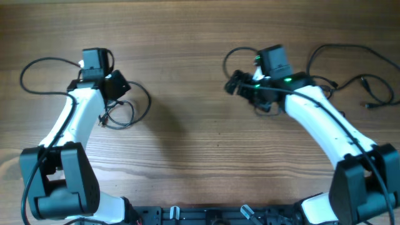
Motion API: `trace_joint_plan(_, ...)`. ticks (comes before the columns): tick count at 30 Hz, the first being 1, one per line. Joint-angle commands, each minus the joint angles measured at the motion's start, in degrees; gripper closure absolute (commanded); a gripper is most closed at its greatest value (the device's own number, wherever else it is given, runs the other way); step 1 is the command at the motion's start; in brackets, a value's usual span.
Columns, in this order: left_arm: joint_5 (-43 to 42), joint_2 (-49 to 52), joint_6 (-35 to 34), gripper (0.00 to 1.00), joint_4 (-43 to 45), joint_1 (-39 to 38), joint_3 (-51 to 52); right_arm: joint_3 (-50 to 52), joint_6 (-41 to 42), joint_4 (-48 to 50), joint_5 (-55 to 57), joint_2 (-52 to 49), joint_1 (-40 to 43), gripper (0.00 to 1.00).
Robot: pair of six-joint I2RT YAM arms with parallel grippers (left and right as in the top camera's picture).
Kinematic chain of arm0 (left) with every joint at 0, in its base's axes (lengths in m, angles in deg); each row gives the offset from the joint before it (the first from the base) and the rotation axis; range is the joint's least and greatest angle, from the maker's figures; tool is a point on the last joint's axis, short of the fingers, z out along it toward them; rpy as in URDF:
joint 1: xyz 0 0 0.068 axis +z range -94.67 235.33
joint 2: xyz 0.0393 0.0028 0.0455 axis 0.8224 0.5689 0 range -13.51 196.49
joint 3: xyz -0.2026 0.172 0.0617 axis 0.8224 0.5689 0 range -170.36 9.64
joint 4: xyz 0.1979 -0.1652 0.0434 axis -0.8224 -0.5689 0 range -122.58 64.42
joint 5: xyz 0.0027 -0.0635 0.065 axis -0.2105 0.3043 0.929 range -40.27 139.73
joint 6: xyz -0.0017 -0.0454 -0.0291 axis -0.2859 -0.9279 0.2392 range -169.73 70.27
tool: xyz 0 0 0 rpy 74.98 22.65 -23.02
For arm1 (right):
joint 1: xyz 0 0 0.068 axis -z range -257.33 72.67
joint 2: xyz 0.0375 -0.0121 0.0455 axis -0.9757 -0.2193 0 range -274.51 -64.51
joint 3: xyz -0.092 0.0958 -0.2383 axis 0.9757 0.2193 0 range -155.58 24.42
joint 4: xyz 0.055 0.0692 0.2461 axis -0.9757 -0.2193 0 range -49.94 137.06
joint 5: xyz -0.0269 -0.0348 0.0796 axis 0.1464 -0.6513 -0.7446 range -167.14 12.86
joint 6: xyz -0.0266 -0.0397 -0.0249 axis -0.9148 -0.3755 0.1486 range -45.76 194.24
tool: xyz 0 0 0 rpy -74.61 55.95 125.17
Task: Untangle cables
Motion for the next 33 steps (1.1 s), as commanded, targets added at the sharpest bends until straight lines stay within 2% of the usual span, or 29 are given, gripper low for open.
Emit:
trace_joint_plan(1,1.4,0.8,-0.8,0.94,-0.1,0.9,2.2,0.8,1.2,3.1,2.3,-3.8,-4.5,0.00)
trace_joint_plan(2,1.0,1.5,-1.9,0.90,0.0,0.4,3.8,0.8,1.2,3.9,3.3,-4.8,-5.8,0.00)
trace_joint_plan(4,-0.3,3.5,-6.5,0.90,1.0,-0.8,7.3,0.8,1.2,4.2,4.2,-5.9,-6.2,0.00)
trace_joint_plan(6,-5.3,5.0,-6.5,0.90,2.5,-2.0,8.9,0.8,1.2,4.2,4.4,-6.1,-6.2,0.00)
trace_joint_plan(7,-13.0,5.5,-5.3,0.77,2.5,-3.5,8.9,0.8,1.2,4.3,4.4,-6.3,-6.2,0.00)
trace_joint_plan(8,-18.9,5.5,-3.7,0.75,2.6,-4.6,8.9,0.8,1.2,4.4,4.4,-6.4,-6.2,0.00)
trace_joint_plan(9,-23.9,5.5,-2.1,0.76,3.0,-5.6,8.9,0.8,1.2,4.4,4.4,-6.4,-6.2,0.00)
trace_joint_plan(11,-35.9,5.5,-0.9,0.90,4.7,-11.0,8.9,0.8,1.2,4.3,4.4,-6.4,-6.2,0.00)
trace_joint_plan(12,-38.3,5.5,-0.9,0.92,5.3,-13.6,8.9,0.8,1.2,4.3,4.4,-6.4,-6.2,0.00)
trace_joint_plan(14,-39.9,5.5,-0.9,0.93,6.4,-17.4,8.9,0.8,0.9,4.2,4.4,-6.4,-6.2,0.00)
trace_joint_plan(16,-45.7,4.9,-1.0,0.85,8.5,-22.3,8.6,0.8,0.7,4.0,4.5,-6.4,-6.2,0.00)
trace_joint_plan(18,-44.8,2.4,-1.0,0.77,8.0,-22.9,7.4,0.8,-0.7,3.9,6.4,-6.4,-6.2,0.00)
trace_joint_plan(20,-37.8,-1.6,-3.4,0.53,7.4,-21.5,6.3,0.8,-0.5,4.2,6.3,-6.4,-6.2,0.00)
trace_joint_plan(21,-34.8,-3.2,-3.3,0.49,7.1,-20.9,6.2,0.8,-0.5,4.3,5.2,-6.4,-6.2,0.00)
trace_joint_plan(23,-26.4,-5.4,-3.4,0.49,4.1,-19.7,6.2,0.8,-0.5,6.3,1.6,-6.4,-6.6,0.00)
trace_joint_plan(24,-18.8,-6.2,-5.4,0.50,1.5,-18.5,6.2,0.8,-0.5,7.3,2.0,-6.5,-7.8,0.00)
trace_joint_plan(25,-14.6,-6.4,-7.3,0.49,-0.2,-17.4,6.2,0.8,-0.4,8.2,4.4,-6.7,-10.1,0.00)
trace_joint_plan(27,-13.3,-6.4,-7.9,0.46,-2.4,-13.6,6.2,0.8,1.3,10.0,10.5,-7.7,-15.0,0.00)
trace_joint_plan(30,-13.2,-6.3,-7.8,0.02,-5.9,-10.6,6.2,0.8,2.4,15.3,21.0,-10.1,-22.9,0.01)
trace_joint_plan(33,-13.2,-6.3,-7.8,0.00,-7.2,-10.6,6.2,0.8,2.3,20.6,26.8,-13.8,-27.9,0.01)
